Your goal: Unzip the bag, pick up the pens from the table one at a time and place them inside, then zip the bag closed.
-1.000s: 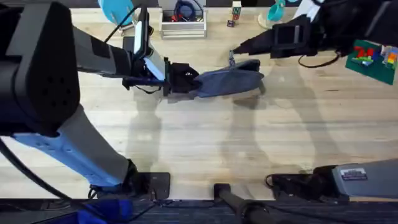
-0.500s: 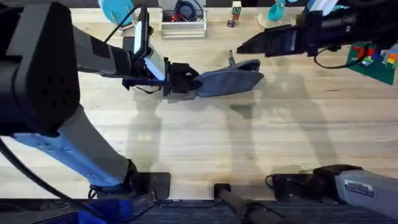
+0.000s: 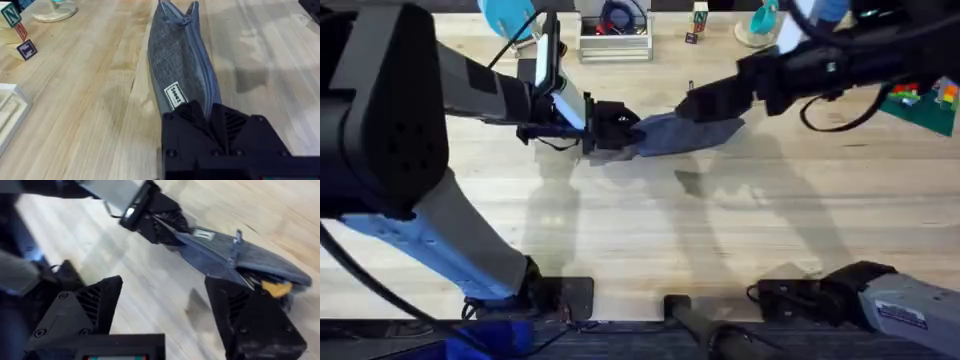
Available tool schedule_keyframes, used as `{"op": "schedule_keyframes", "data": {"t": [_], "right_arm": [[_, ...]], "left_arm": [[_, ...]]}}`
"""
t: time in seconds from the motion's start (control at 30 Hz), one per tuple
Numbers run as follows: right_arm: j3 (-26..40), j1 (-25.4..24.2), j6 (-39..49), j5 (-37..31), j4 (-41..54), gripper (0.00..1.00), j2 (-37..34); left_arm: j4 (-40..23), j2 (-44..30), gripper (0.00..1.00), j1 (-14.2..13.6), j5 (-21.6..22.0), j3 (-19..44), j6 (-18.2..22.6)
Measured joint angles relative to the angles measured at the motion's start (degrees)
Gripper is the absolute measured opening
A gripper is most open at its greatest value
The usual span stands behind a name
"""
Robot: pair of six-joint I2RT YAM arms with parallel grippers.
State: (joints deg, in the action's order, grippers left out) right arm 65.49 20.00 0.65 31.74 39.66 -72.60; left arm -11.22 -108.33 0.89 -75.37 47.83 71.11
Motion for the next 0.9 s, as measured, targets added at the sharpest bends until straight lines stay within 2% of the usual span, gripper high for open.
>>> {"op": "schedule_keyframes", "data": {"t": [0.33,0.47,0.7,0.9], "right_arm": [[0.02,9.17,-8.07,-21.85,0.04,0.997,0.0],[0.12,11.42,-9.86,-28.8,0.02,0.998,-0.67],[0.15,11.86,-12.1,-33.82,-1.34,0.997,-5.14],[0.15,11.87,-12.7,-35.24,-5.77,0.998,-7.95]], "left_arm": [[0.0,0.0,0.041,0.0,0.0,0.0,0.0],[0.0,0.0,0.041,0.0,0.0,0.0,0.0],[0.0,0.0,0.041,0.0,0.0,0.0,0.0],[0.0,0.0,0.041,0.0,0.0,0.0,0.0]]}}
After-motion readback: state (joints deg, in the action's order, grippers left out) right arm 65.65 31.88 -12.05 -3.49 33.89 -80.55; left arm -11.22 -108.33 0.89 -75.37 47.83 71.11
